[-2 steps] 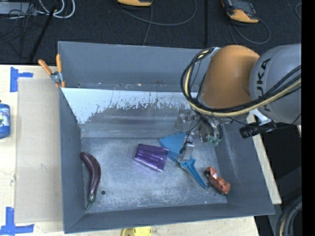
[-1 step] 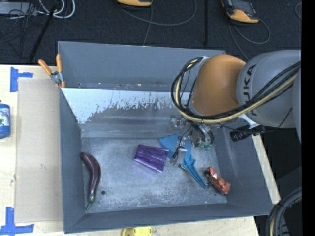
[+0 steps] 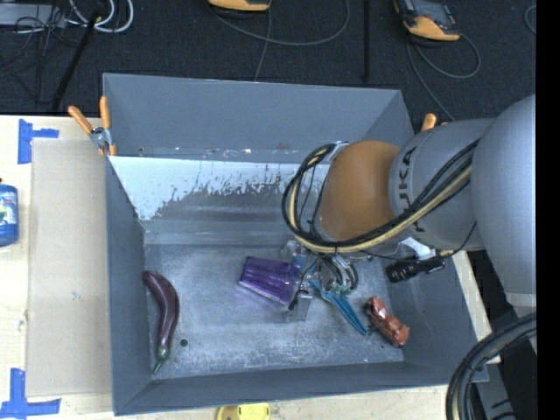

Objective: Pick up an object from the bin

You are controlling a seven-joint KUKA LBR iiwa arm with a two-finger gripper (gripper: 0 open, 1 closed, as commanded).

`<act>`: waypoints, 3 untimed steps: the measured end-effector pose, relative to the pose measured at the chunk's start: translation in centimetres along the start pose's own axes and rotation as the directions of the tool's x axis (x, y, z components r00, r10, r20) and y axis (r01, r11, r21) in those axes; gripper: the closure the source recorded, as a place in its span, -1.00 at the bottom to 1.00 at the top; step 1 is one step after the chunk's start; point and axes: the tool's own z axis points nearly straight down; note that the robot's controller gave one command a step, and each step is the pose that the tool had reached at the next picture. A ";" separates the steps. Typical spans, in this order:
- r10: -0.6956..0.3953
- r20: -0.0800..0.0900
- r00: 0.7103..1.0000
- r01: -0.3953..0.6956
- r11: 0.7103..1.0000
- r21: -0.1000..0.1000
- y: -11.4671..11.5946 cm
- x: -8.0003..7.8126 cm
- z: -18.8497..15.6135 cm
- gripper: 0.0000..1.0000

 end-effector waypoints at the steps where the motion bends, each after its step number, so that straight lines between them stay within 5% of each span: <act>1: 0.022 -0.004 1.000 -0.022 1.000 0.001 2.6 -1.3 0.2 1.00; 2: 0.021 -0.004 1.000 -0.021 1.000 0.001 2.6 -1.3 0.2 1.00; 3: 0.066 0.003 0.998 -0.066 0.998 -0.001 3.7 -2.9 -16.6 1.00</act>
Offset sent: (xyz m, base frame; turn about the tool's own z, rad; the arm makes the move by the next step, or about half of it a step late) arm 0.0000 0.0000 0.0000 0.0000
